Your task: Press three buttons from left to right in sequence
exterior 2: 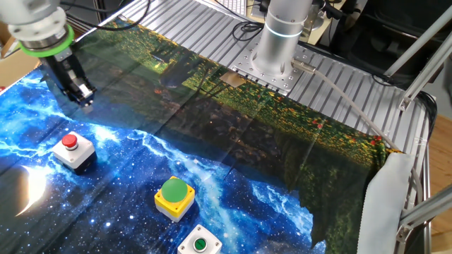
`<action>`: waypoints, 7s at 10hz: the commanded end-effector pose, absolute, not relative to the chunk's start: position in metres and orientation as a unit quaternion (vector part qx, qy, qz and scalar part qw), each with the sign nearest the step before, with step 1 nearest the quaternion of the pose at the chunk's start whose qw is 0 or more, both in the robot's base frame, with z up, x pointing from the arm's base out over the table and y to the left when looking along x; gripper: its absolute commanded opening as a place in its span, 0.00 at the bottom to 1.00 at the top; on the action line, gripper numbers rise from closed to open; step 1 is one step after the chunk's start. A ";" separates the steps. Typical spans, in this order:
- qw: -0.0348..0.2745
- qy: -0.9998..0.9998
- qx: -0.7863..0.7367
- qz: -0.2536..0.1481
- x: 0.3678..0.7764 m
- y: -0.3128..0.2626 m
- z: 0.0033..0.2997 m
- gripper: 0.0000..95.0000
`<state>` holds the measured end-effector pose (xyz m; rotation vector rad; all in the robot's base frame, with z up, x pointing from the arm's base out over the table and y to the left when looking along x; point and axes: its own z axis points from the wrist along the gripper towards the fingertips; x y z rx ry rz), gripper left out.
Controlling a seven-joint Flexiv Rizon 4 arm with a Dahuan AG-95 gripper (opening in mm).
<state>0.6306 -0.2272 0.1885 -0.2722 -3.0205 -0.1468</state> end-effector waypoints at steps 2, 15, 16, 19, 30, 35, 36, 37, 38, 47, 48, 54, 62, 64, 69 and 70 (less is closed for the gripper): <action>0.046 -0.994 -0.095 -0.042 0.631 -0.227 0.189 0.00; -0.040 -0.992 -0.123 -0.002 0.631 -0.227 0.189 0.00; -0.047 -0.991 -0.122 0.000 0.631 -0.227 0.189 0.00; -0.041 -0.991 -0.122 -0.023 0.631 -0.227 0.189 0.00; -0.032 -0.989 -0.133 -0.053 0.634 -0.228 0.186 0.00; -0.041 -0.991 -0.125 0.001 0.695 -0.252 0.172 0.00; -0.039 -0.991 -0.124 -0.008 0.709 -0.263 0.176 0.00; -0.038 -0.992 -0.123 -0.017 0.715 -0.270 0.176 0.00; -0.038 -0.991 -0.124 -0.020 0.717 -0.273 0.176 0.00; -0.035 -0.989 -0.142 -0.022 0.711 -0.266 0.168 0.00; -0.035 -0.989 -0.144 -0.022 0.710 -0.265 0.163 0.00; -0.035 -0.987 -0.154 -0.024 0.704 -0.260 0.141 0.00; -0.035 -0.985 -0.167 -0.028 0.691 -0.255 0.120 0.00; -0.035 -0.985 -0.166 -0.028 0.691 -0.256 0.117 0.00; -0.050 -0.983 -0.171 -0.046 0.684 -0.262 0.090 0.00; -0.049 -0.982 -0.173 -0.050 0.684 -0.263 0.088 0.00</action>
